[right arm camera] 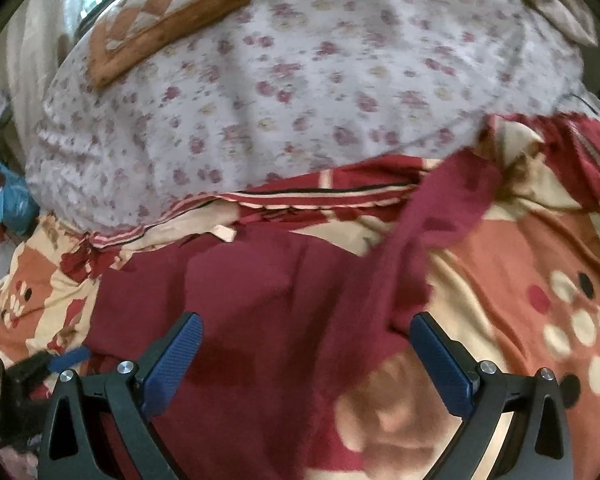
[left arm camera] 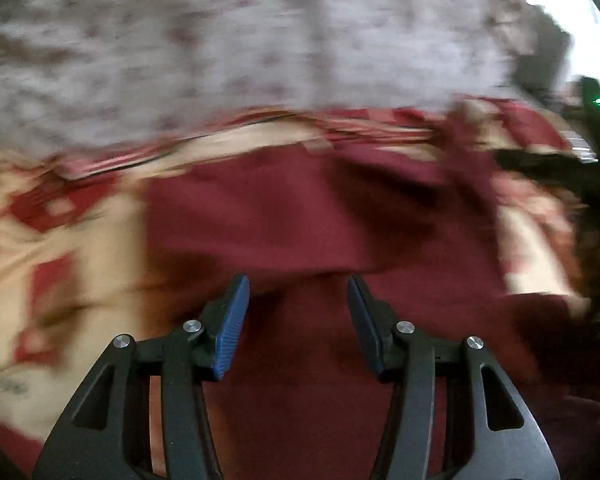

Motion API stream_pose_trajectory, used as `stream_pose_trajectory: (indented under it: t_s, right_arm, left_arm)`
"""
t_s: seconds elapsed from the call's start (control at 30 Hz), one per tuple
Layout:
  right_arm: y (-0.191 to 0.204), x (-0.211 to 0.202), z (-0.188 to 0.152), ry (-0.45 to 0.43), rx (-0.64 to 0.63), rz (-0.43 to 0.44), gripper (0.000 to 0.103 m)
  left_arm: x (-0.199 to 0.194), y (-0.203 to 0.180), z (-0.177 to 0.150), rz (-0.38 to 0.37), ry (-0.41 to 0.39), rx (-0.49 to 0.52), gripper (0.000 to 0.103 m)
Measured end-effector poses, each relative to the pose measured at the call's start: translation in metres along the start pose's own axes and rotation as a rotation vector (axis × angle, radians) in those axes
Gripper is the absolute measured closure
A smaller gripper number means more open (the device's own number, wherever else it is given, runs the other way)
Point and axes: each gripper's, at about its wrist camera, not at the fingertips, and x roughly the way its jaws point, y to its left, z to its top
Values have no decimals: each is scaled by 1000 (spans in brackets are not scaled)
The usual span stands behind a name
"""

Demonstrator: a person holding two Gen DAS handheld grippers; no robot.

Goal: Fold small clothes

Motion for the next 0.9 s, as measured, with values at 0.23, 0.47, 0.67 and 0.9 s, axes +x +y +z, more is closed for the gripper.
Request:
stream_pose_trajectory:
  t_s: [0.23, 0.47, 0.67, 0.9]
  right_arm:
    - [85, 72, 10, 104, -295, -47, 9]
    - [29, 61, 12, 64, -101, -26, 84]
    - [-19, 20, -12, 107, -59, -158, 80]
    - [84, 4, 22, -6, -260, 213, 23]
  left_arm:
    - [36, 44, -24, 171, 96, -136, 52]
    - [33, 62, -29, 93, 56, -262, 50]
    - [23, 62, -31, 82, 44, -316, 50]
    - [23, 73, -36, 29, 20, -392, 50]
